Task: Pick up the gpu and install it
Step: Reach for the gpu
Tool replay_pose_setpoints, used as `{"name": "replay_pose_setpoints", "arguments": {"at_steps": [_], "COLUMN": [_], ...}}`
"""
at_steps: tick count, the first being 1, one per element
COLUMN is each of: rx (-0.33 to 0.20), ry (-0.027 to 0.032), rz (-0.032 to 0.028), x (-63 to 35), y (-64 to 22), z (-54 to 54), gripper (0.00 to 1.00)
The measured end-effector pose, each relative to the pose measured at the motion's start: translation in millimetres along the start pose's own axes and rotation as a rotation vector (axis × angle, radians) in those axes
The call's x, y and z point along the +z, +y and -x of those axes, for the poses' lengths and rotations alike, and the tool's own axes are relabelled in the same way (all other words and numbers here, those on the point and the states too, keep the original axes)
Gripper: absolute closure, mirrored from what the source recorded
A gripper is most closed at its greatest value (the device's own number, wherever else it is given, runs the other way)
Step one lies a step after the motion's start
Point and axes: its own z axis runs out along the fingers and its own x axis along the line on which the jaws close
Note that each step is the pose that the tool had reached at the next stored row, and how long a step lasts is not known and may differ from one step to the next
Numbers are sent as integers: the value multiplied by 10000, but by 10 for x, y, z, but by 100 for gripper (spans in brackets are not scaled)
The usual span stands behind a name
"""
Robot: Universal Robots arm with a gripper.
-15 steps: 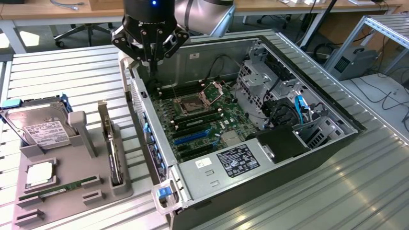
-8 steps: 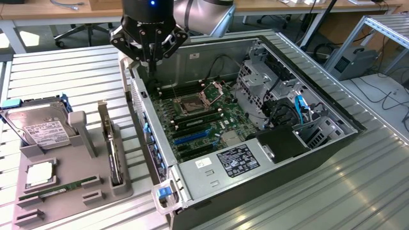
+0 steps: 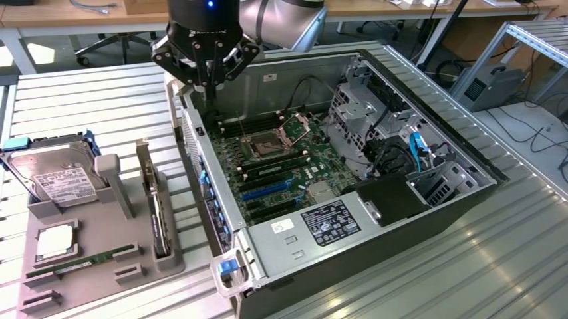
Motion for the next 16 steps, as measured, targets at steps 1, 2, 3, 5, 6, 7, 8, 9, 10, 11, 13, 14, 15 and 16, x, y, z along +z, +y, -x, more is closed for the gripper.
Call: {"name": "replay_pose_setpoints", "arguments": {"at_steps": [1,2,3,5,6,7,8,9,10,11,13,14,15,16], "rx": [0,0,0,0,0,0,0,0,0,0,0,0,0,0], "ry": [0,0,0,0,0,0,0,0,0,0,0,0,-1,0], "rz": [1,0,1,0,0,0,0,0,1,0,0,1,0,0], "x": [0,0,0,0,0,0,0,0,0,0,-1,-1,-2,-3], "y": [0,0,0,-1,-1,-1,-1,-1,-1,-2,-2,-4,-6,-7], "z": [-2,-4,-6,-11,-13,-14,-16,-17,-18,-20,-23,-55,-78,-93], "gripper": [89,89,89,89,89,89,89,89,89,89,89,89,89,89]}}
